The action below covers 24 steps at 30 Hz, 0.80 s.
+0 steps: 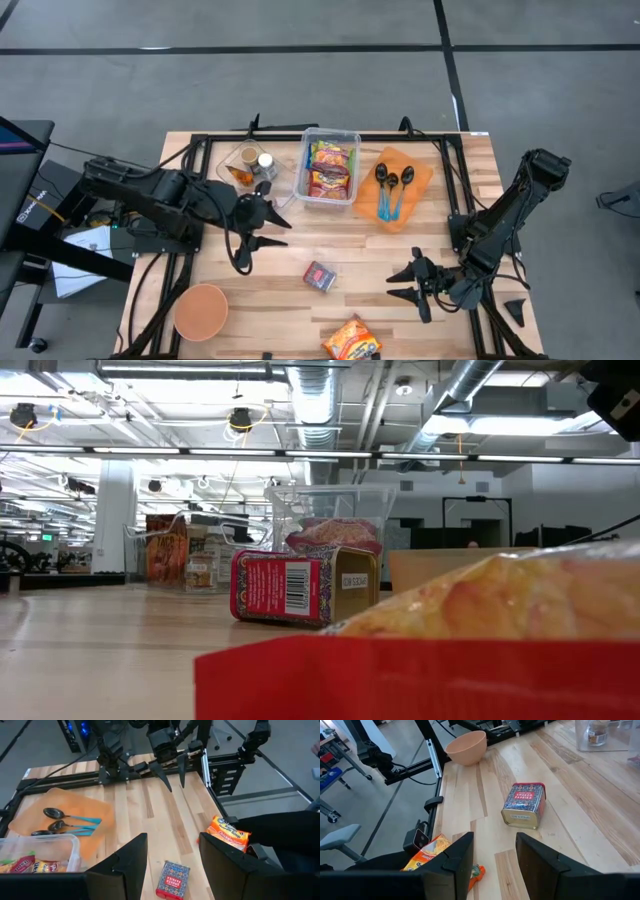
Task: Pick & Place Food Item
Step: Put the red seasoning can into the transparent bin
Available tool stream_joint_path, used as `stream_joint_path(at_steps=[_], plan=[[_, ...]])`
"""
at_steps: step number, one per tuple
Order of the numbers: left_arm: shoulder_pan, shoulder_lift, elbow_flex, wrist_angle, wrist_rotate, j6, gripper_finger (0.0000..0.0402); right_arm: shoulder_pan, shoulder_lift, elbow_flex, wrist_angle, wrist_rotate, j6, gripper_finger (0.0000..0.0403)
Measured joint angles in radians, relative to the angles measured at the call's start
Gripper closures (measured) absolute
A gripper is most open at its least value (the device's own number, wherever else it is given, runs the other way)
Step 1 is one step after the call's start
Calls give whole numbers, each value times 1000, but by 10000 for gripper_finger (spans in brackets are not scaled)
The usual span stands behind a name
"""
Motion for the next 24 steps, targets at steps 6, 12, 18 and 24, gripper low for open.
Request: stream_joint_path(at_steps=[6,12,18,24], plan=[[-50,79,0,-5,10,-16,228,0,0,0,0,0,0,259],[-118,251,0,25,12,-17,228,0,0,0,0,0,1,259],[-166,454,0,43,-32,-72,233,0,0,0,0,0,3,259],[-179,613,0,35,-102,-138,244,0,0,0,0,0,2,259]])
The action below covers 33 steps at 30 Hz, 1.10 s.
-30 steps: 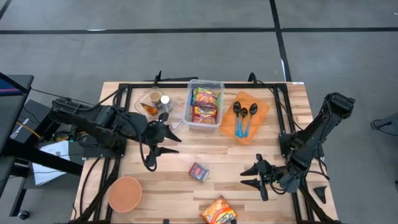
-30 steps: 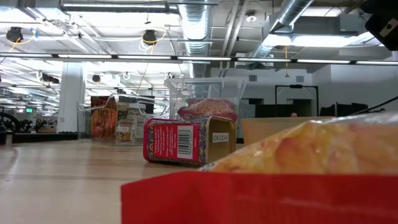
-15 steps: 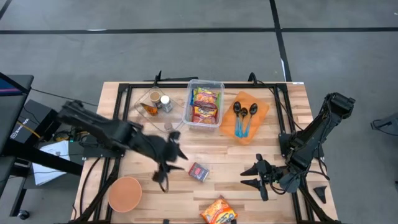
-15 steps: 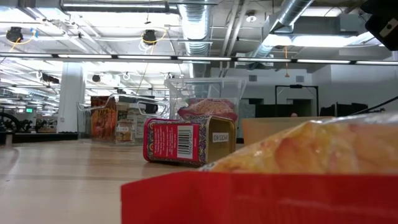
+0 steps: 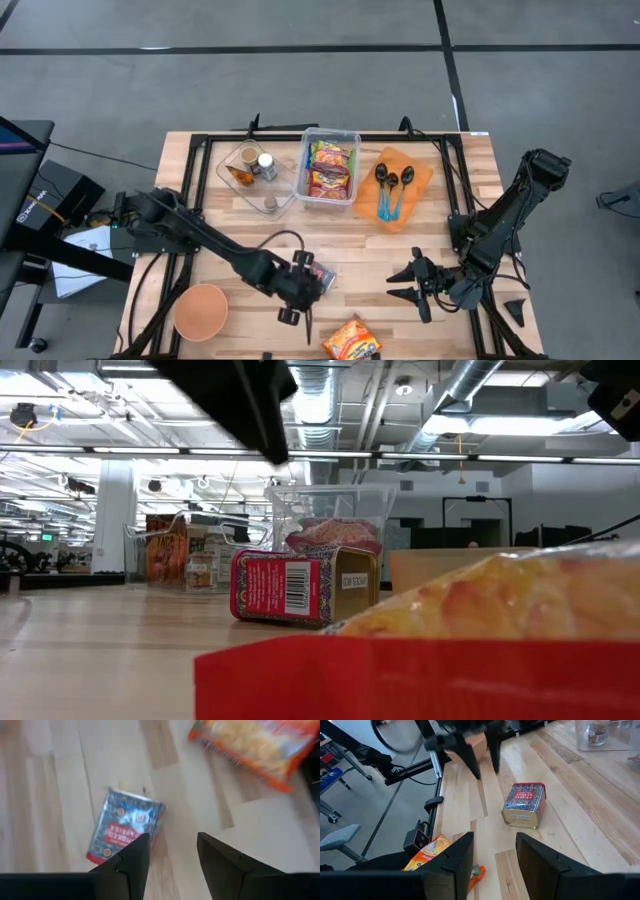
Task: Pick & Place Food Item
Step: Put the red seasoning can into the transparent bin
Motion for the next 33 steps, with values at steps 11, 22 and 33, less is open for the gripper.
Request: stream_joint_path(at_steps=[11,22,33], plan=[[5,6,0,-8,-129,-59,310,0,0,0,0,0,0,259],[-6,40,-77,261,-211,-148,397,1,1,0,0,0,15,259],[-30,40,-296,596,-300,-256,401,1,1,0,-4,0,21,259]])
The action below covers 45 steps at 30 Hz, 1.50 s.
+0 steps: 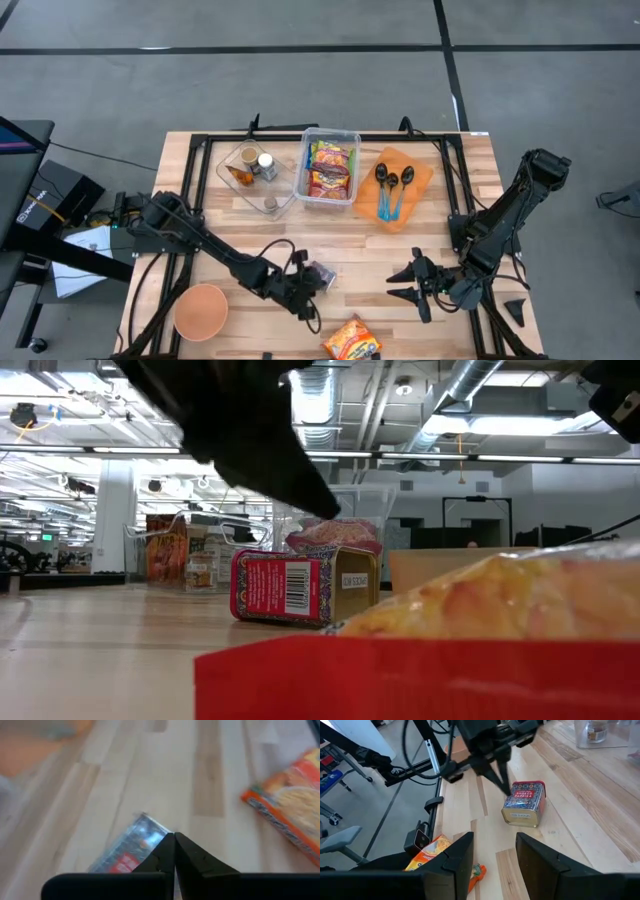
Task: Pick & Place Food Item
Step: Put the red seasoning can into the transparent bin
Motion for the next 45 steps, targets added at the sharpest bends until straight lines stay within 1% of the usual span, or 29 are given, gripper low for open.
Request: stream_joint_path(at_steps=[3,8,11,18,22,24,27,29,33,36,37,39,43,45], plan=[[7,0,-44,24,-7,-6,401,0,0,0,1,0,2,259],[6,-5,-82,19,78,-34,401,0,0,0,-4,0,2,259],[2,-15,-94,-14,87,-34,401,0,0,0,-3,0,2,259],[37,-100,-99,-249,104,17,401,0,0,0,-2,0,2,259],[85,-156,-102,-401,104,62,401,0,0,0,-2,0,2,259],[114,-188,-119,-434,88,82,401,0,0,0,-2,0,2,259],[153,-240,-166,-401,81,84,401,0,0,0,-2,0,2,259],[159,-283,-202,-350,75,81,401,0,0,0,-3,0,2,259],[139,-359,-281,-180,78,68,401,0,0,0,-4,0,2,259],[118,-362,-330,-86,72,5,401,0,0,0,-4,0,2,259],[105,-349,-339,-54,50,-27,401,0,0,0,-3,0,2,259],[58,-305,-346,14,-45,-74,401,0,0,0,-3,0,2,259],[-64,-214,-304,34,-328,-110,401,-1,0,0,-3,1,2,259],[-105,-174,-263,29,-438,-153,401,-1,1,0,-3,1,2,259]])
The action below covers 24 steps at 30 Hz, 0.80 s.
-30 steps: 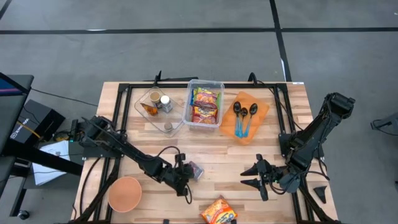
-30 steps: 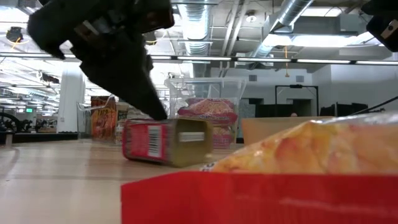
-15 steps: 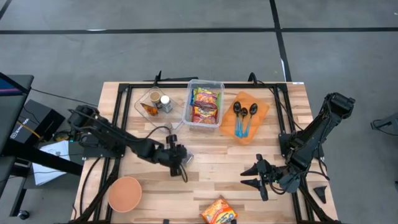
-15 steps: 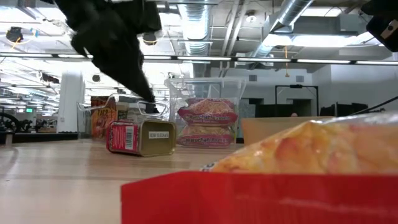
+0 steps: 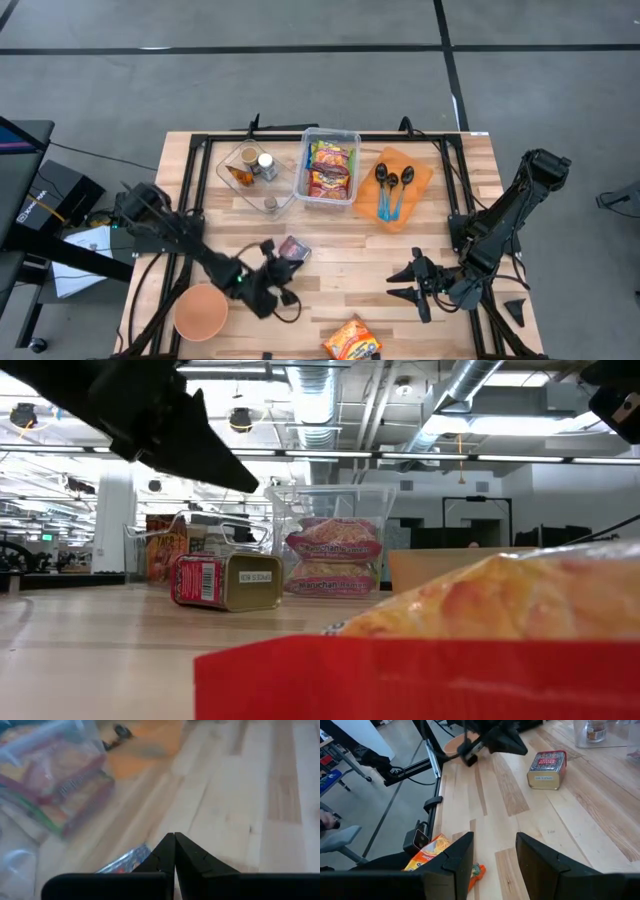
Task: Pick & Place Food Item
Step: Put the red seasoning can into the transparent bin
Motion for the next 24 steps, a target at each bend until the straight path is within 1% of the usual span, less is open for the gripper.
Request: stream_joint_path(at_steps=[4,6,8,12,14,19,22,24], plan=[[-55,107,108,-93,-141,-31,401,0,1,0,0,1,0,259],[-66,157,170,-167,-189,-32,401,0,1,0,2,2,1,259],[-66,209,223,-243,-211,-42,401,0,1,0,3,3,8,259],[-40,270,292,-402,-212,-148,401,2,1,0,3,2,11,259],[-29,282,299,-466,-207,-213,401,2,1,0,2,2,11,259],[-20,291,301,-504,-198,-245,401,2,1,0,-1,0,3,259],[1,291,299,-521,-135,-252,401,2,1,0,-1,0,3,259],[13,291,293,-516,-126,-266,401,2,1,0,-1,-1,4,259]])
